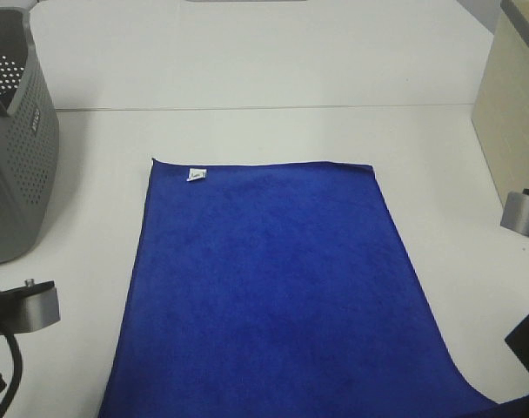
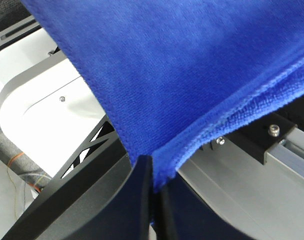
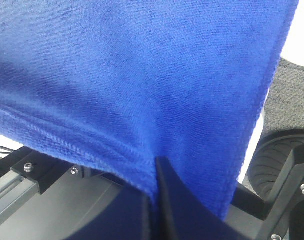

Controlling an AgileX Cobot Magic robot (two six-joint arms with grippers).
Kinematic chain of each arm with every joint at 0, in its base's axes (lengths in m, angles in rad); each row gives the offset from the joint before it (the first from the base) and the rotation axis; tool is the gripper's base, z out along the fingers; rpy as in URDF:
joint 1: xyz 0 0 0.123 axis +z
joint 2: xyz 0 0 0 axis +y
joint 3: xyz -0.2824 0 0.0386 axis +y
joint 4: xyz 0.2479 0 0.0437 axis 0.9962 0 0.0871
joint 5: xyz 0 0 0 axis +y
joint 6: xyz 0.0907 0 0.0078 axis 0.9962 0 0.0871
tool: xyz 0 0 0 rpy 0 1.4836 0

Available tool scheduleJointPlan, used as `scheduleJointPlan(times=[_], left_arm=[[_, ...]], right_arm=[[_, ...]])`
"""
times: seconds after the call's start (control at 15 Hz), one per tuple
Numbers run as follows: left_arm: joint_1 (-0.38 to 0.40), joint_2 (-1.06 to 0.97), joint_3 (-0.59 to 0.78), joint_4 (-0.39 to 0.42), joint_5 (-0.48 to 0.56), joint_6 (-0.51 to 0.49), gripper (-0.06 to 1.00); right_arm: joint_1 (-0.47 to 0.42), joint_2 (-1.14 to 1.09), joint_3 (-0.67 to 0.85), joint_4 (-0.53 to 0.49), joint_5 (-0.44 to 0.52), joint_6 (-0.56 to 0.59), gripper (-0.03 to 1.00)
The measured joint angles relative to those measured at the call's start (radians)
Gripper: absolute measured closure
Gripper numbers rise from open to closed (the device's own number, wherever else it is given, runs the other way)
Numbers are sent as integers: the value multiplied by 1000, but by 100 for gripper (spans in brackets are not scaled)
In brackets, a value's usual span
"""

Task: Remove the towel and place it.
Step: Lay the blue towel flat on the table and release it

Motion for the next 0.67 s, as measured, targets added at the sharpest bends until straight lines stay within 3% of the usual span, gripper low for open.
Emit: scheduleJointPlan(times=[0.67], left_arm=[[0,56,4,20,-23,0,92]], right_arm=[[0,54,3,3,0,24,91]])
